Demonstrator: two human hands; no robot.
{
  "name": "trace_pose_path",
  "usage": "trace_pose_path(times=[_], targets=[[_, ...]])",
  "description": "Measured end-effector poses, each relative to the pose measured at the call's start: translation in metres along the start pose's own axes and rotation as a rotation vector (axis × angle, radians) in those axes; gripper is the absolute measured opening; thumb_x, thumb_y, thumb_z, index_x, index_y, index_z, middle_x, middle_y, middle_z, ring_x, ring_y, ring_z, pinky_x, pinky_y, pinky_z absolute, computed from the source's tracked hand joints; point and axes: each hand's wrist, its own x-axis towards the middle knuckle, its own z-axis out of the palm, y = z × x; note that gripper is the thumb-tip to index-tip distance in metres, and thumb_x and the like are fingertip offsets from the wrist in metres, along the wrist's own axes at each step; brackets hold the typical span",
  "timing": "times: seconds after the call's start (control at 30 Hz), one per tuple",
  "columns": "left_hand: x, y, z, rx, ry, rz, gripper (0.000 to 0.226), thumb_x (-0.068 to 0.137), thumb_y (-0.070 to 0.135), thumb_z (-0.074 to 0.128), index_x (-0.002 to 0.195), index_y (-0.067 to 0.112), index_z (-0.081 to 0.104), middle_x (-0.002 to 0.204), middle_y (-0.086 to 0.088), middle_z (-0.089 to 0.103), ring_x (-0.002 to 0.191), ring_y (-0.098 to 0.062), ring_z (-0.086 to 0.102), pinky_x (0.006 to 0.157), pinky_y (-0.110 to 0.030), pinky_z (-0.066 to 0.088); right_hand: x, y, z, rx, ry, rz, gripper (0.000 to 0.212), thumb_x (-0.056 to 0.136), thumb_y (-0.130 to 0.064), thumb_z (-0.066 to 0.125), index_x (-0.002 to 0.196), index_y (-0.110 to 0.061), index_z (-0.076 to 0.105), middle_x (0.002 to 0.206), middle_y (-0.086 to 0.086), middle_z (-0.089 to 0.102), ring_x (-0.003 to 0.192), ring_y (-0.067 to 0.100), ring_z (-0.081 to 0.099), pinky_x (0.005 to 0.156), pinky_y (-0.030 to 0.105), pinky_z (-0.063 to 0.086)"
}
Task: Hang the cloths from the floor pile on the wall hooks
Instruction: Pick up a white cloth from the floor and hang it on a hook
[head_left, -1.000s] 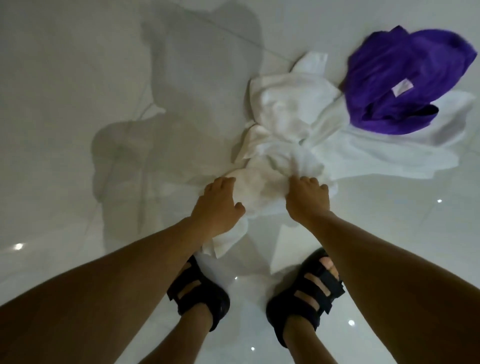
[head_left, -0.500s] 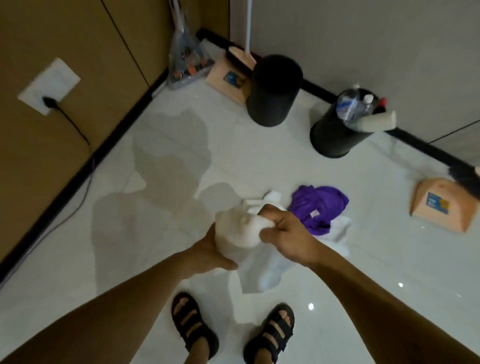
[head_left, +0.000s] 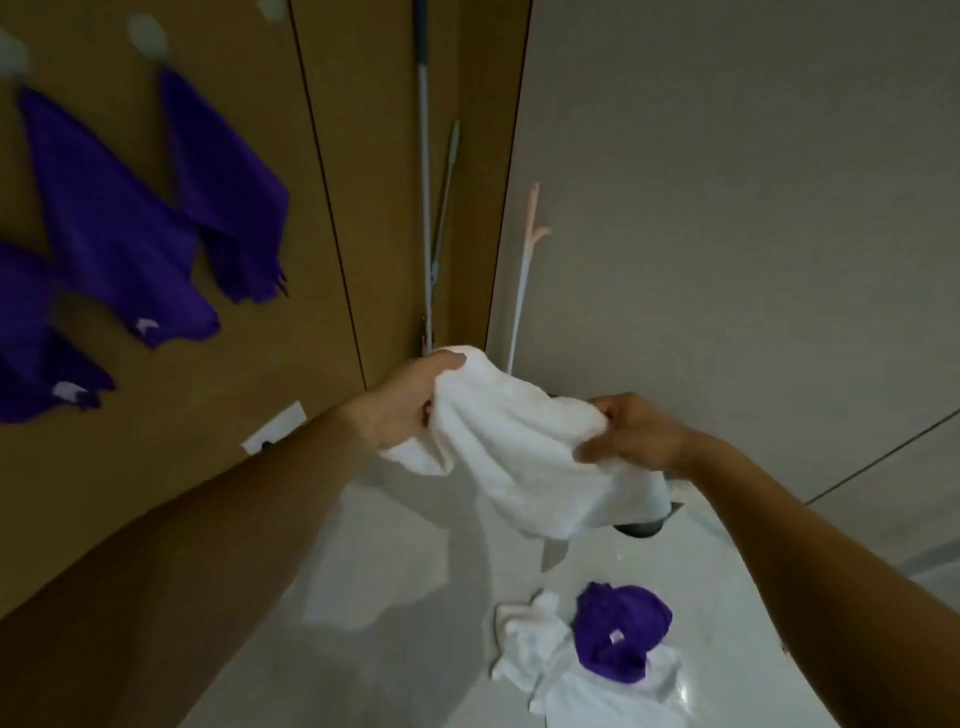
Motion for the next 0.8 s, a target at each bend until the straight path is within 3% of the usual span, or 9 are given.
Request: trace_pose_path(times=[0.07, 0.13, 0.2, 0.3, 0.43, 0.5, 0.63, 0.7, 0.8], targets=[[-0.012, 0.034, 0.0, 0.104, 0.087, 0.107, 0.025, 0.091, 0.031, 0.06, 0.105, 0.011, 0.065, 0.103, -0.013, 0.067, 0.096, -0.029, 0.063, 0.093, -0.039, 0.047, 0.004, -0.01, -0.013, -0.328, 0.068, 0.049, 0.03, 0.076, -0.019, 0.076, 0.103, -0.02, 0.065, 0.101, 0.002, 0.066, 0.087, 0.017, 0.063, 0.069, 0.025, 0.049], [-0.023, 0.058, 0.001, 0.218, 0.128, 0.212, 0.026, 0.091, 0.027, 0.059, 0.11, 0.009, 0.061, 0.096, -0.008, 0.066, 0.089, -0.024, 0.064, 0.084, -0.036, 0.051, 0.012, -0.015, -0.023, -0.519, 0.184, 0.118, 0.034, 0.083, -0.02, 0.068, 0.116, -0.01, 0.062, 0.114, 0.011, 0.065, 0.101, 0.027, 0.063, 0.083, 0.033, 0.05], [-0.034, 0.077, 0.005, 0.273, 0.111, 0.28, 0.022, 0.092, 0.017, 0.056, 0.114, 0.013, 0.057, 0.094, -0.005, 0.066, 0.085, -0.02, 0.064, 0.072, -0.031, 0.054, 0.016, -0.02, -0.034, -0.492, 0.292, 0.162, 0.035, 0.09, -0.025, 0.06, 0.12, -0.006, 0.062, 0.119, 0.015, 0.065, 0.106, 0.031, 0.062, 0.089, 0.036, 0.049], [-0.049, 0.098, 0.009, 0.204, 0.087, 0.326, 0.04, 0.087, 0.007, 0.052, 0.126, 0.017, 0.052, 0.107, -0.01, 0.066, 0.095, -0.026, 0.066, 0.075, -0.035, 0.055, 0.02, -0.029, -0.051, -0.435, 0.357, 0.193, 0.042, 0.098, -0.038, 0.044, 0.122, -0.006, 0.059, 0.121, 0.016, 0.063, 0.107, 0.033, 0.062, 0.088, 0.038, 0.048], [-0.065, 0.118, 0.012, 0.128, 0.101, 0.392, 0.081, 0.072, -0.007, 0.044, 0.145, 0.026, 0.032, 0.126, -0.015, 0.055, 0.112, -0.037, 0.057, 0.087, -0.042, 0.052, 0.021, -0.037, -0.07, 0.06, 0.227, 0.257, 0.05, 0.098, -0.047, 0.04, 0.107, -0.001, 0.056, 0.09, 0.023, 0.067, 0.073, 0.037, 0.07, 0.057, 0.041, 0.059], [-0.074, 0.126, 0.014, 0.082, 0.075, 0.381, 0.086, 0.062, -0.005, 0.044, 0.143, 0.022, 0.035, 0.124, -0.017, 0.055, 0.108, -0.039, 0.057, 0.09, -0.043, 0.049, 0.02, -0.044, -0.081, 0.27, 0.141, 0.216, 0.048, 0.098, -0.046, 0.04, 0.104, -0.001, 0.055, 0.084, 0.026, 0.069, 0.065, 0.038, 0.07, 0.051, 0.039, 0.057], [-0.092, 0.143, 0.019, -0.02, 0.074, 0.31, 0.062, 0.049, 0.003, 0.05, 0.111, 0.0, 0.054, 0.108, -0.016, 0.053, 0.092, -0.033, 0.058, 0.077, -0.035, 0.051, 0.022, -0.067, -0.097, 0.687, 0.156, -0.064, 0.024, 0.098, -0.026, 0.054, 0.114, -0.011, 0.06, 0.098, 0.015, 0.069, 0.081, 0.03, 0.069, 0.067, 0.039, 0.058], [-0.095, 0.147, 0.016, -0.072, 0.058, 0.305, 0.046, 0.057, 0.011, 0.057, 0.102, 0.0, 0.059, 0.103, -0.014, 0.059, 0.09, -0.03, 0.061, 0.078, -0.034, 0.051, 0.026, -0.078, -0.102, 0.949, 0.171, -0.223, 0.027, 0.096, -0.007, 0.052, 0.122, -0.009, 0.059, 0.112, 0.012, 0.065, 0.102, 0.029, 0.062, 0.078, 0.04, 0.055], [-0.098, 0.143, 0.014, -0.124, 0.122, 0.273, 0.035, 0.08, 0.028, 0.065, 0.108, 0.005, 0.068, 0.1, -0.015, 0.07, 0.09, -0.027, 0.068, 0.078, -0.037, 0.054, 0.026, -0.093, -0.108, 1.2, 0.112, -0.276, 0.028, 0.092, 0.008, 0.045, 0.116, 0.0, 0.057, 0.11, 0.015, 0.063, 0.101, 0.032, 0.062, 0.077, 0.042, 0.056]])
